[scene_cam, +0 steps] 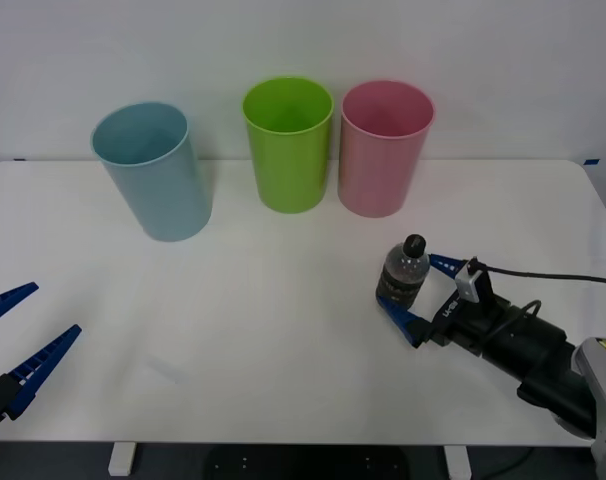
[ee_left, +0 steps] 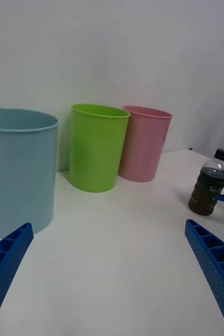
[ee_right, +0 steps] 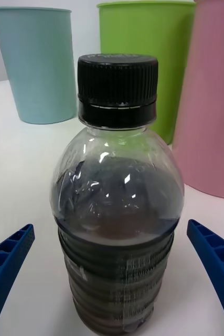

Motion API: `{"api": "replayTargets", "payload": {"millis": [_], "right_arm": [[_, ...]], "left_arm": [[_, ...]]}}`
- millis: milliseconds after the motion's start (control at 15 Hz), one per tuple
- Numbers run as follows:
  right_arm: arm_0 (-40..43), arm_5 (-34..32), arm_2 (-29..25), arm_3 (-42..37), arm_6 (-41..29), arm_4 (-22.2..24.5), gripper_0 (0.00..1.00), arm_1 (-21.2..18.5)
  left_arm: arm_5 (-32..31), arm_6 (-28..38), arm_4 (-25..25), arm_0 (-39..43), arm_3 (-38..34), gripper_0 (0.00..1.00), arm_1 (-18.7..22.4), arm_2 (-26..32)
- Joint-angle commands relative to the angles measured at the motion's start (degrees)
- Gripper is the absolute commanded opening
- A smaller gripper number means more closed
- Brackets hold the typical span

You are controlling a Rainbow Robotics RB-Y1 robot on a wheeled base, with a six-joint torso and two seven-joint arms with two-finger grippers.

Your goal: Grasp the object on the table and drop it into the matching bin: aluminum can to the light blue bin, PET bottle to the pink bin.

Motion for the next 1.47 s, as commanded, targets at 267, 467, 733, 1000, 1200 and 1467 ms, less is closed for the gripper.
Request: {"api": "replayTargets", "payload": {"millis": [267, 467, 733, 1000, 1200, 1467], "right_arm": [[-0.5, 3.2, 2.0, 0.0, -0.1, 0.0, 1.0, 0.0], [-0.5, 3.5, 2.0, 0.0, -0.7, 0.0, 0.0, 0.0], [-0.4, 4.0, 2.2, 0.0, -1.9, 0.0, 0.0, -0.1], [-0.7, 5.1, 2.5, 0.0, -2.5, -1.3, 0.0, -0.1], [-0.7, 5.5, 2.5, -0.2, -2.3, -4.5, 0.0, -0.2], [0.8, 6.2, 2.4, -4.0, -3.2, -7.5, 0.0, -1.1]], "left_arm": [[0.0, 0.0, 0.0, 0.0, 0.0, 1.0, 0.0, 0.0], [0.0, 0.0, 0.0, 0.0, 0.0, 1.0, 0.0, 0.0], [0.0, 0.0, 0.0, 0.0, 0.0, 1.0, 0.0, 0.0], [0.0, 0.0, 0.0, 0.0, 0.0, 1.0, 0.0, 0.0], [0.0, 0.0, 0.0, 0.0, 0.0, 1.0, 0.0, 0.0], [0.0, 0.0, 0.0, 0.0, 0.0, 1.0, 0.0, 0.0]]}}
